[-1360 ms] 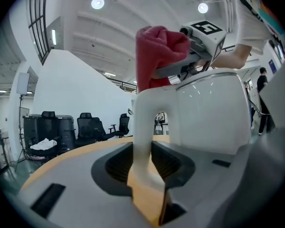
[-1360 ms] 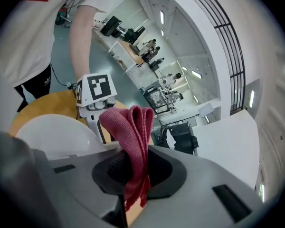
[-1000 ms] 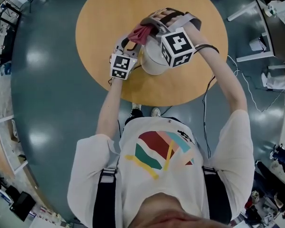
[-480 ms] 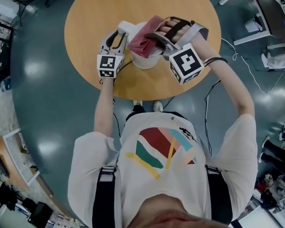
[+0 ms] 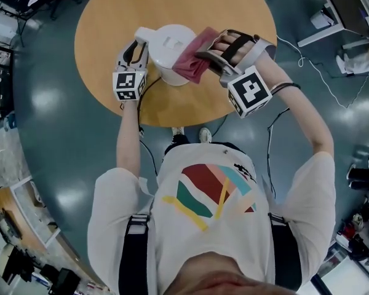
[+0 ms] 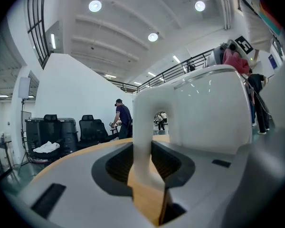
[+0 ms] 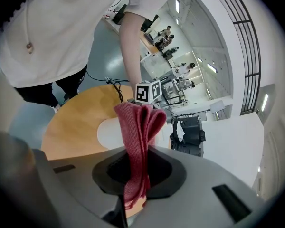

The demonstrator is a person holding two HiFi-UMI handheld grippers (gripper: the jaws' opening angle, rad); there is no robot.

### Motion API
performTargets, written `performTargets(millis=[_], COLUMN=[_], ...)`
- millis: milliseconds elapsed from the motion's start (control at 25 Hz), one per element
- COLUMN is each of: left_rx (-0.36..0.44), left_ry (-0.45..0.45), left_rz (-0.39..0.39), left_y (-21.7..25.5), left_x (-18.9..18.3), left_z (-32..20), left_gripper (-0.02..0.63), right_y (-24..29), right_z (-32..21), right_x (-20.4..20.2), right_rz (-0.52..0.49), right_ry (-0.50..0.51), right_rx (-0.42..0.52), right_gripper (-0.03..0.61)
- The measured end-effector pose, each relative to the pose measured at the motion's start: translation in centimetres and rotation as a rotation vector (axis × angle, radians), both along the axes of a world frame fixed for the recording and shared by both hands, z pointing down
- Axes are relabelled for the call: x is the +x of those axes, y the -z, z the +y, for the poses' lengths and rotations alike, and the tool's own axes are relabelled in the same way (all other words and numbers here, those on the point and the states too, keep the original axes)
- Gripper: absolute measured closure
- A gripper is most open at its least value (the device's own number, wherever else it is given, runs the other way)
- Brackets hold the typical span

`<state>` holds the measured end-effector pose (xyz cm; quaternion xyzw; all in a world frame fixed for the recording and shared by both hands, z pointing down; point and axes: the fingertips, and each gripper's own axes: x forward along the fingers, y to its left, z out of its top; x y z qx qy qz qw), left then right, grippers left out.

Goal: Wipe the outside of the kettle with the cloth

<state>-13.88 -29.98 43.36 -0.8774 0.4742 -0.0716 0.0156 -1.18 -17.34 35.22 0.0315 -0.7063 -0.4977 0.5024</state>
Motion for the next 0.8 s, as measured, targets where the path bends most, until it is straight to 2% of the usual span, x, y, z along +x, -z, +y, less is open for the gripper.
performTargets(millis=[240, 520, 800], left_rx=[-0.004, -0.008, -0.019], left_ry=[0.017, 0.074, 0.174], left_rz=[0.000, -0.029, -0.074], left_y=[-0.3, -0.3, -0.1], left_x=[0.0, 0.0, -1.8], left_z=[0.0, 1.6, 6.1], left_gripper=[0.456, 0.456, 0.456], right_y=[0.0, 3.7, 4.1], right_z=[1.0, 0.8, 1.8], right_x=[1.4, 4.1, 5.6], right_rz=[-0.035, -0.282, -0.528], right_ry=[-0.034, -0.192, -0.387], right_rx=[-0.002, 0.015, -0.051], right_gripper=[0.531, 0.531, 0.531])
